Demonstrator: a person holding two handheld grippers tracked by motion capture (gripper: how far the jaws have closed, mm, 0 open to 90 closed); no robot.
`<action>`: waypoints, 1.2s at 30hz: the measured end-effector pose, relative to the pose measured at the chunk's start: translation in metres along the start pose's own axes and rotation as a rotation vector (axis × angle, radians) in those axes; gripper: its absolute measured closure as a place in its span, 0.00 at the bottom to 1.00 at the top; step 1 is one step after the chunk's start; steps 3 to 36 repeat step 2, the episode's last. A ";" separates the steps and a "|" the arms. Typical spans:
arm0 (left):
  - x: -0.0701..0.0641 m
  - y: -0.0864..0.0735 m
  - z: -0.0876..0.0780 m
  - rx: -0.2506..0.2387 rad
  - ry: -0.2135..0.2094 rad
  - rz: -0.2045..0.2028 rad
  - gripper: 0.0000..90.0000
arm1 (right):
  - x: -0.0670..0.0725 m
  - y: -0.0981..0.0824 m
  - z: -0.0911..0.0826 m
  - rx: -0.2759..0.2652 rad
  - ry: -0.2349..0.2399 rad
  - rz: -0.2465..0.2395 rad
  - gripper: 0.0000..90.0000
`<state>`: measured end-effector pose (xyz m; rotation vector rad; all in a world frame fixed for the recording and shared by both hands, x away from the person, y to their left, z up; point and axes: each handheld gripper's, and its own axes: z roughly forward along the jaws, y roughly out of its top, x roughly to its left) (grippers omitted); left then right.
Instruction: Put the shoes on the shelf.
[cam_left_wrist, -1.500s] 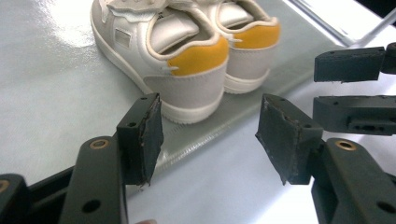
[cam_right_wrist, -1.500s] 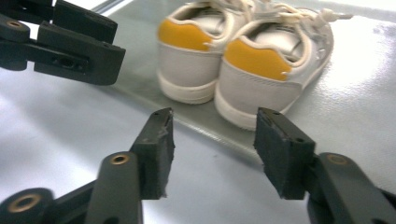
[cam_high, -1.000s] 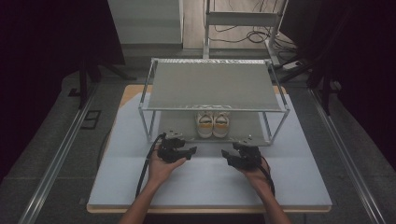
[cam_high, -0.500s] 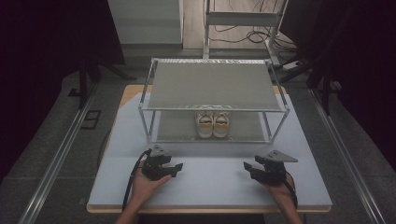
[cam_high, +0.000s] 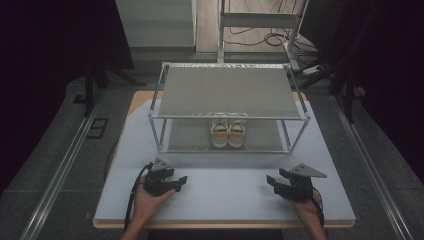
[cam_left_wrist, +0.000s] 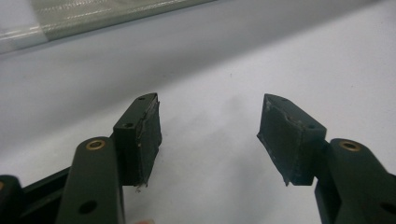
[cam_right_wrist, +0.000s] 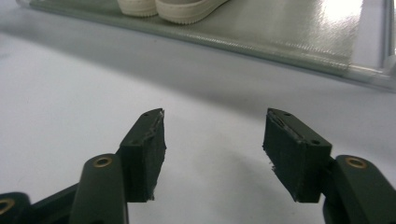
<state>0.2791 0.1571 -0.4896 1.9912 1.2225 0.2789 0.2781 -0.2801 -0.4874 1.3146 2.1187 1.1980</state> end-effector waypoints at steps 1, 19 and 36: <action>0.001 -0.001 0.000 0.003 0.001 -0.004 0.42 | 0.000 0.000 0.000 -0.006 -0.001 0.000 0.41; 0.002 -0.001 0.000 0.006 0.002 -0.005 0.40 | 0.000 0.000 -0.001 -0.009 -0.004 0.003 0.40; 0.002 -0.001 0.000 0.006 0.002 -0.005 0.40 | 0.000 0.000 -0.001 -0.009 -0.004 0.003 0.40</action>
